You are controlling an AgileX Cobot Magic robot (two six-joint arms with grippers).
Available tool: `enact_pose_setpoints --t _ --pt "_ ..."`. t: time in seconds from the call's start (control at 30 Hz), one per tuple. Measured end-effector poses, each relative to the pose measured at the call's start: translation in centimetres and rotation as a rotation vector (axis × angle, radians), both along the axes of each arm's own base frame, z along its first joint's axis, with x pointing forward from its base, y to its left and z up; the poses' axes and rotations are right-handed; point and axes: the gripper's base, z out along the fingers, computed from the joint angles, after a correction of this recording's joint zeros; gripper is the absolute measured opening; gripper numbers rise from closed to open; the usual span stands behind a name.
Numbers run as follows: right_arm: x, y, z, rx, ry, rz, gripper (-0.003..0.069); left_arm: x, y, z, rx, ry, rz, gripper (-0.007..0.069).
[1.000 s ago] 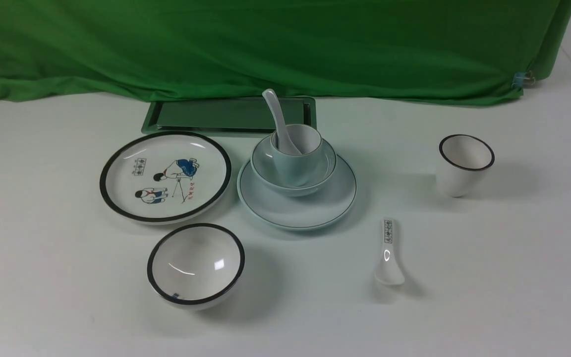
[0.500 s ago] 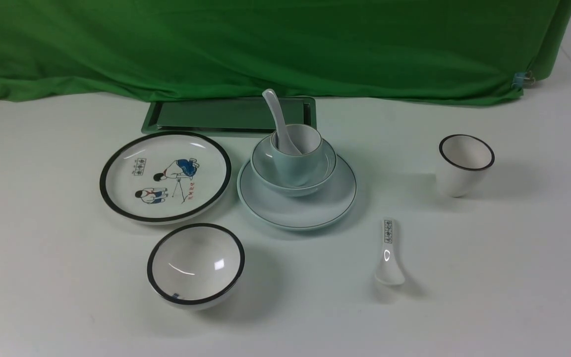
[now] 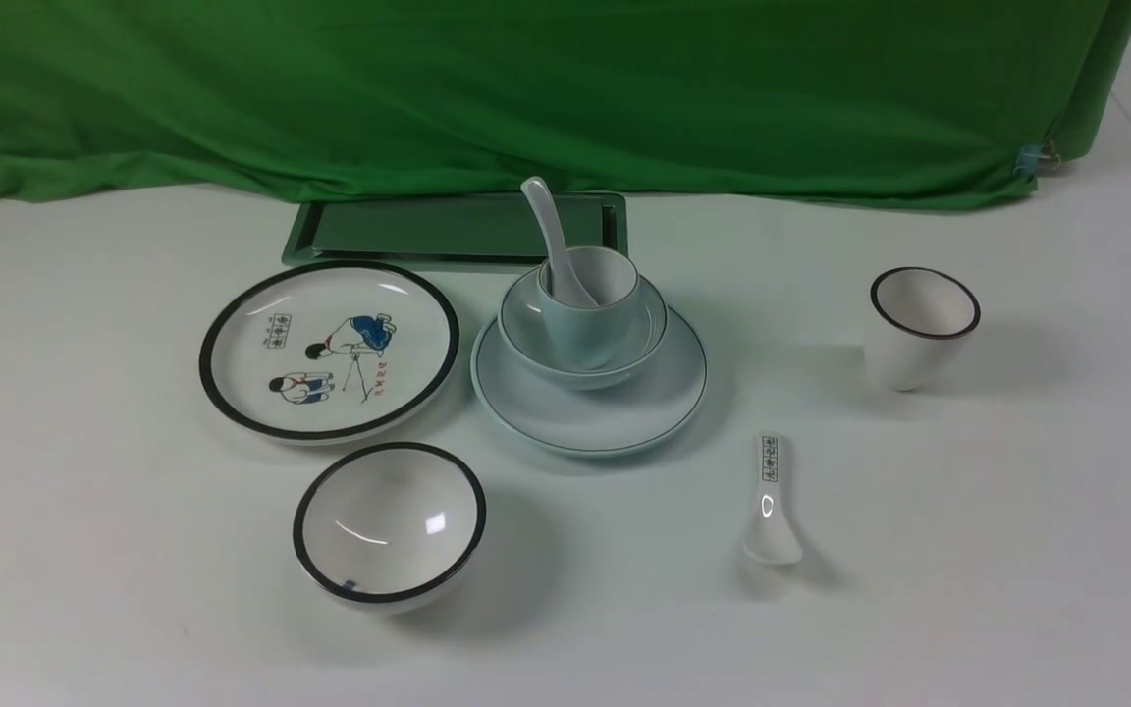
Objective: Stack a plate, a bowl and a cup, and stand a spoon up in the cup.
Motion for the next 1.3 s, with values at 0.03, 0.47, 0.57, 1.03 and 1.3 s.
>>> enact_pose_setpoints --t 0.03,0.47,0.57,1.03,1.3 --pt "0.0 0.0 0.0 0.000 0.000 0.000 0.0071 0.3 -0.1 -0.6 -0.033 -0.004 0.014 0.0062" --pt "0.0 0.0 0.0 0.000 0.000 0.001 0.0101 1.8 0.8 -7.2 0.011 0.153 0.231 -0.0029" --pt "0.0 0.0 0.0 0.000 0.000 0.001 0.0108 1.7 0.7 -7.9 0.036 0.222 0.219 -0.0029" --pt "0.0 0.0 0.0 -0.001 0.000 0.001 0.0143 1.7 0.7 -7.9 0.183 0.214 0.218 -0.0029" --pt "0.0 0.0 0.0 -0.001 0.000 0.001 0.0158 1.7 0.7 -7.9 0.186 0.214 0.218 -0.0029"
